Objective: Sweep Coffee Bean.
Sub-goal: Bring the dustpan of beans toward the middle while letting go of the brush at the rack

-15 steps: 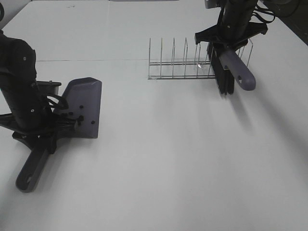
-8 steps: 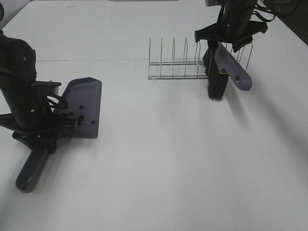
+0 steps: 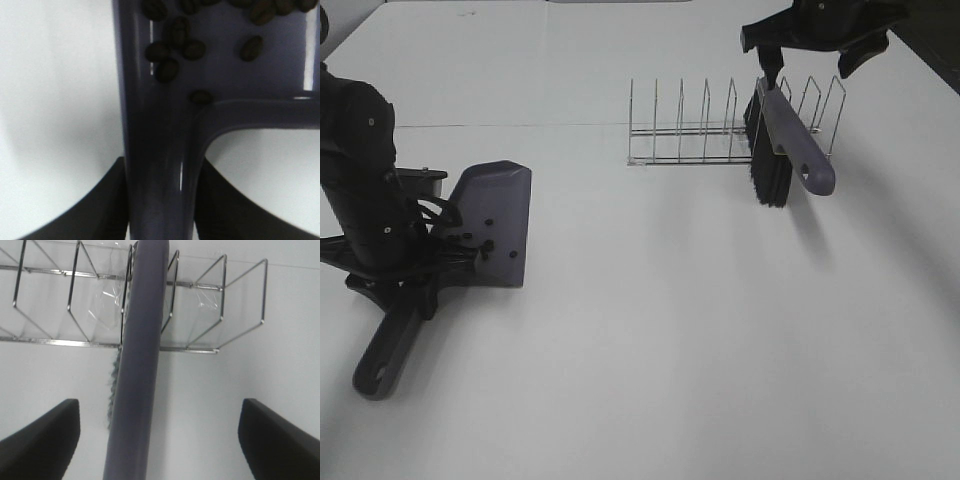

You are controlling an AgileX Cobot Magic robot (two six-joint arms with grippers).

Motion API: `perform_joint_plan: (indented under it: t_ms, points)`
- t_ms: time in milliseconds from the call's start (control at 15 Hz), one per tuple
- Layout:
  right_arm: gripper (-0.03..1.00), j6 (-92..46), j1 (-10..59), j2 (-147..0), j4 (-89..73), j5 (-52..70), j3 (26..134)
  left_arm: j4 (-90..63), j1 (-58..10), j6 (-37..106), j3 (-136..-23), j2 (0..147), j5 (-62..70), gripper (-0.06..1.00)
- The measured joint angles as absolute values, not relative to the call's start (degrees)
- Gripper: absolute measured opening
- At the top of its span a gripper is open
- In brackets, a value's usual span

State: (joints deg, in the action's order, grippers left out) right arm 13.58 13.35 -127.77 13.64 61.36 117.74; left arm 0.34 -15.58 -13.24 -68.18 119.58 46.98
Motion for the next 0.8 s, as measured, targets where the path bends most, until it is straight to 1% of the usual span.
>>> perform_joint_plan:
  t_ms: [133,200,333,533,800]
  points:
    - [0.76,11.0,13.35,-124.05,12.2,68.35,117.46,0.0,-15.58,-13.18,-68.18,119.06,46.87,0.35]
    - [0.76,10.2,13.35,-122.67,11.46,69.27,116.54,-0.8,-15.58,-13.18,-68.18,118.83,46.41,0.35]
    - [0.76,9.34,13.41,-117.34,10.08,69.5,110.75,-3.67,-15.58,-13.06,-68.24,117.69,45.09,0.35]
    - [0.76,8.48,13.41,-106.4,8.54,69.56,98.55,-5.96,-16.5,-12.2,-70.3,116.2,44.81,0.35]
    - [0.76,8.31,13.41,-89.04,7.56,67.9,78.72,-6.7,-21.37,-12.72,-71.51,116.2,42.86,0.35]
